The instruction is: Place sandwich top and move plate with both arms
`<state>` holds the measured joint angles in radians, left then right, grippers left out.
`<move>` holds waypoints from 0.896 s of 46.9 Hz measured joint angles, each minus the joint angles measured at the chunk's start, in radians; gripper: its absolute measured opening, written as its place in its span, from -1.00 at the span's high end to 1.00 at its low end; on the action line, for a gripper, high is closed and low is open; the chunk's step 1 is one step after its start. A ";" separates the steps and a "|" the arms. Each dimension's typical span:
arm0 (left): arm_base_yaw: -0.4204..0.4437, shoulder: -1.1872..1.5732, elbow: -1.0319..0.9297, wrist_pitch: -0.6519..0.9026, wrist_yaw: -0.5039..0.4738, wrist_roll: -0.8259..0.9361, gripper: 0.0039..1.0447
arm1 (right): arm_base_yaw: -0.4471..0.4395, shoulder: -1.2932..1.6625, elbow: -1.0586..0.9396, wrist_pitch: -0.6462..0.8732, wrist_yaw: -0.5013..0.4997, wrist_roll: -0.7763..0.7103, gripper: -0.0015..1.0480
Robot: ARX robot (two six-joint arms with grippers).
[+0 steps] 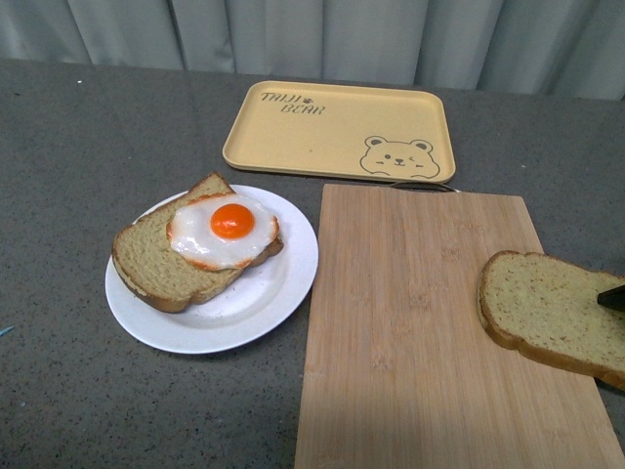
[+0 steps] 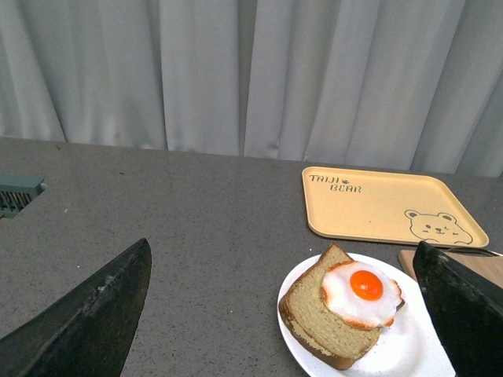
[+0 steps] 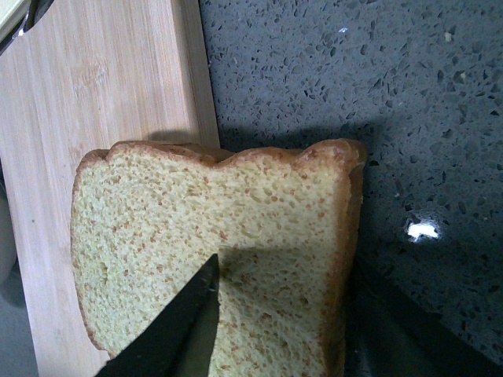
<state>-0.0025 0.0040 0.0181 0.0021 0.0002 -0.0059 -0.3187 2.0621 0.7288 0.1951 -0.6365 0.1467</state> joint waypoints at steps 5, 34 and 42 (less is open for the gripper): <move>0.000 0.000 0.000 0.000 0.000 0.000 -0.88 | -0.001 0.010 0.004 -0.002 0.007 0.013 0.48; 0.000 0.000 0.000 0.000 0.000 0.000 -0.88 | 0.152 -0.290 -0.058 0.120 -0.243 0.142 0.97; 0.000 0.000 0.000 0.000 0.000 0.000 -0.88 | 0.304 -0.201 0.005 0.193 -0.240 0.213 0.97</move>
<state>-0.0025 0.0040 0.0181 0.0021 0.0002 -0.0059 -0.0143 1.8606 0.7341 0.3878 -0.8768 0.3599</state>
